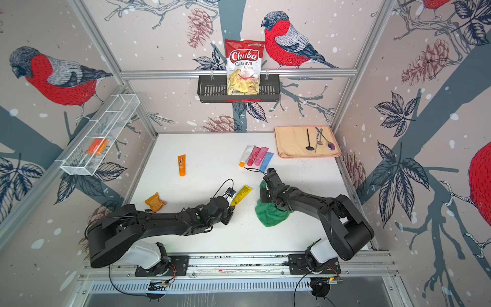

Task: Wipe the surface of the toothpaste tube
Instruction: Place the toothpaste at the center of the board.

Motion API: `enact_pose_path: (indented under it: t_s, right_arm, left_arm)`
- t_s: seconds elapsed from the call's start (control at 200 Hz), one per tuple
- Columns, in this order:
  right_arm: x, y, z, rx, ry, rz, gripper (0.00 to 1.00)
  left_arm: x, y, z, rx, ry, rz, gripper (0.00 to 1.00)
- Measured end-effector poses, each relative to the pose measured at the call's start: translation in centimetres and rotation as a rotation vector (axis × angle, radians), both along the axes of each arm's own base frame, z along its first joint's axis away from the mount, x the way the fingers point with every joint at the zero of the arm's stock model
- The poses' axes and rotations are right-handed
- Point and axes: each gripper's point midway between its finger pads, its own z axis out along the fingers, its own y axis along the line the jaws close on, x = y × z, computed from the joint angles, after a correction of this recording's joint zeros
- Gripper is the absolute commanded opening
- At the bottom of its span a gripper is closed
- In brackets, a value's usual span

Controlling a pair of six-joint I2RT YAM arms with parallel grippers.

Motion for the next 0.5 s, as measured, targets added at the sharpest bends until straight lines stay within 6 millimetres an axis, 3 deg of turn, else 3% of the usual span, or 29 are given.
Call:
enact_pose_path:
  t_s: [0.12, 0.345, 0.5]
  right_arm:
    - [-0.1, -0.1, -0.1, 0.004, -0.005, 0.0, 0.0]
    - [0.2, 0.3, -1.2, 0.008, -0.006, 0.002, 0.0]
    - [0.5, 0.7, -1.6, 0.013, -0.008, 0.004, 0.0]
  left_arm:
    - [2.4, 0.6, 1.8, -0.017, -0.033, 0.086, 0.19]
    - [10.1, 3.8, 6.5, -0.083, -0.108, 0.305, 0.2]
    - [16.2, 3.8, 7.1, -0.077, -0.113, 0.37, 0.21]
